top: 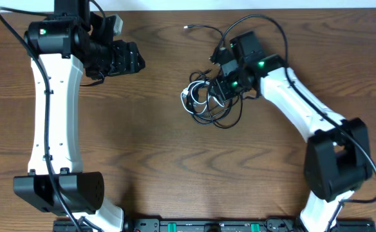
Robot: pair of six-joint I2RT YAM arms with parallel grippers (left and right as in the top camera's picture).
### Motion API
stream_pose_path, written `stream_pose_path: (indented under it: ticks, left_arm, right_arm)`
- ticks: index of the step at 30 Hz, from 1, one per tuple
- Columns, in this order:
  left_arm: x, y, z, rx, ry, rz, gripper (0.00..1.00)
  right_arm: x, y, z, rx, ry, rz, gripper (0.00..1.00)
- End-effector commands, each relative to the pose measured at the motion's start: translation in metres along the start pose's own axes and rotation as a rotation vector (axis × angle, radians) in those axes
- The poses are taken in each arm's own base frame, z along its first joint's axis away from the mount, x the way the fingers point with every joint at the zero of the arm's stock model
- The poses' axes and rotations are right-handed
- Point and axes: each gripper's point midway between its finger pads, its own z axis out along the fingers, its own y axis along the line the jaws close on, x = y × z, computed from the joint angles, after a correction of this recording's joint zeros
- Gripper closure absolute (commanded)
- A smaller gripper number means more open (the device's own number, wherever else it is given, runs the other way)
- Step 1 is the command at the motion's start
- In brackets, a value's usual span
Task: Untangle cables
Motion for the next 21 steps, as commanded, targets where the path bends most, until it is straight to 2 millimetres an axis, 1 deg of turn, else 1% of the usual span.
stream_pose_path:
  ticks: [1,4,8,11,14,16,17,19,20,21]
  left_arm:
    - [-0.001,0.002,-0.003,-0.023,-0.011,-0.01,0.22]
    - [-0.001,0.002,-0.003,-0.023,-0.011,-0.01,0.22]
    - [-0.001,0.002,-0.003,-0.023,-0.011,-0.01,0.22]
    - [-0.001,0.002,-0.003,-0.023,-0.011,-0.011,0.22]
    - [-0.001,0.002,-0.003,-0.023,-0.011,-0.011,0.22]
    - [-0.001,0.002,-0.003,-0.023,-0.011,-0.011,0.22]
    - [-0.001,0.002,-0.003,-0.023,-0.011,-0.011,0.22]
    - [-0.001,0.002,-0.003,-0.022,-0.011,-0.011,0.22]
    - [-0.001,0.001,-0.003,-0.018,-0.011,-0.011,0.22]
    - [-0.001,0.0,-0.003,-0.013,-0.01,-0.01,0.22]
  right_arm:
    - [0.009,-0.004,0.017,0.012,0.04,0.015,0.54]
    - [0.016,-0.007,0.03,0.025,0.069,0.015,0.59]
    - [0.021,-0.011,0.041,0.029,0.088,0.019,0.65]
    - [0.022,-0.013,0.047,0.029,0.09,0.02,0.7]
    - [0.022,-0.013,0.051,0.028,0.09,0.017,0.77]
    - [0.022,-0.013,0.051,0.028,0.088,0.015,0.85]
    - [0.021,-0.013,0.051,0.027,0.086,0.015,0.91]
    - [0.017,-0.014,0.047,0.03,0.077,0.041,0.99]
    - [0.012,-0.015,0.038,0.034,0.065,0.065,0.99]
    - [0.009,-0.016,0.033,0.036,0.058,0.07,0.99]
